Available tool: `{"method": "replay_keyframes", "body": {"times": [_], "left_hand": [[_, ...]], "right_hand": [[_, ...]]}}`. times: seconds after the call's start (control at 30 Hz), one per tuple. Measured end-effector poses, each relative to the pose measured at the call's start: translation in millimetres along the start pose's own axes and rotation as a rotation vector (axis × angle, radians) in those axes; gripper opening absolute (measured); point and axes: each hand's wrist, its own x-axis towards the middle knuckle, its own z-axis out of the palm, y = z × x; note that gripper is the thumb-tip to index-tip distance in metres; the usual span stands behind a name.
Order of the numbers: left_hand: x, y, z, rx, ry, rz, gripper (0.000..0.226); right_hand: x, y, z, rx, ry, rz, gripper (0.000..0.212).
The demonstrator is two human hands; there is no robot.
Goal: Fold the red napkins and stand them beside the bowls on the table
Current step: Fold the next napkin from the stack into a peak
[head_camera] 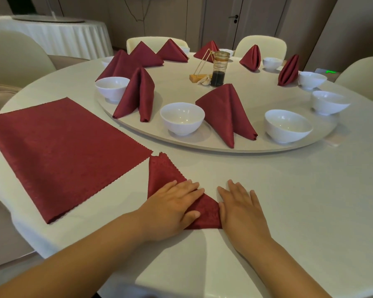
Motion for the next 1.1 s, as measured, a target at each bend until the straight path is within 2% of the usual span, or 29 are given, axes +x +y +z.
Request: {"method": "replay_keyframes", "body": {"times": [0.17, 0.23, 0.27, 0.33, 0.37, 0.4, 0.5, 0.53, 0.57, 0.67, 0.7, 0.73, 0.8, 0.87, 0.93, 1.03, 1.1], "left_hand": [[9, -27, -2, -0.039, -0.14, -0.06, 0.128], [10, -48, -1, -0.073, -0.097, -0.177, 0.125], [9, -57, -2, -0.104, -0.079, -0.235, 0.111], [7, -70, -3, -0.141, -0.075, -0.298, 0.088], [7, -73, -2, -0.149, -0.061, -0.306, 0.087], [6, -73, -2, -0.154, -0.045, -0.306, 0.091], [6, -71, 3, -0.153, -0.007, -0.318, 0.1], [6, -72, 3, -0.156, 0.006, -0.317, 0.101], [6, -73, 3, -0.154, 0.017, -0.313, 0.101], [7, -75, 4, -0.144, 0.026, -0.302, 0.102], [7, -75, 5, -0.145, 0.029, -0.302, 0.102], [7, -75, 5, -0.148, 0.03, -0.304, 0.102], [6, -74, 5, -0.145, 0.028, -0.306, 0.101], [7, -74, 5, -0.135, 0.02, -0.306, 0.091], [7, -75, 4, -0.124, 0.011, -0.302, 0.081], [7, -75, 4, -0.11, -0.009, -0.297, 0.097], [8, -76, 5, -0.112, -0.01, -0.3, 0.092]], "right_hand": [[-2, 2, 2, -0.023, -0.011, 0.01, 0.094], [-3, 2, 2, -0.036, -0.016, 0.016, 0.107], [-3, 3, 1, -0.029, -0.016, 0.022, 0.108], [-3, 2, 2, -0.045, -0.011, 0.017, 0.106], [-4, 1, 0, -0.053, -0.011, 0.012, 0.104], [-4, 0, -3, -0.051, -0.025, 0.009, 0.098], [-2, -3, -18, -0.049, -0.081, 0.026, 0.054], [0, -7, -24, -0.022, -0.073, 0.043, 0.052], [4, -14, -26, 0.015, -0.027, 0.037, 0.054], [19, -52, -19, 0.129, 0.323, -0.104, 0.05], [23, -67, -18, 0.161, 0.373, -0.151, 0.05], [26, -79, -16, 0.181, 0.321, -0.181, 0.05], [28, -91, -5, 0.193, 0.09, -0.156, 0.049], [28, -92, 5, 0.161, 0.019, -0.14, 0.052], [26, -89, 12, 0.101, 0.02, -0.14, 0.07], [19, -78, 16, 0.038, -0.001, -0.126, 0.112], [16, -69, 18, 0.0, 0.004, -0.115, 0.127]]}}
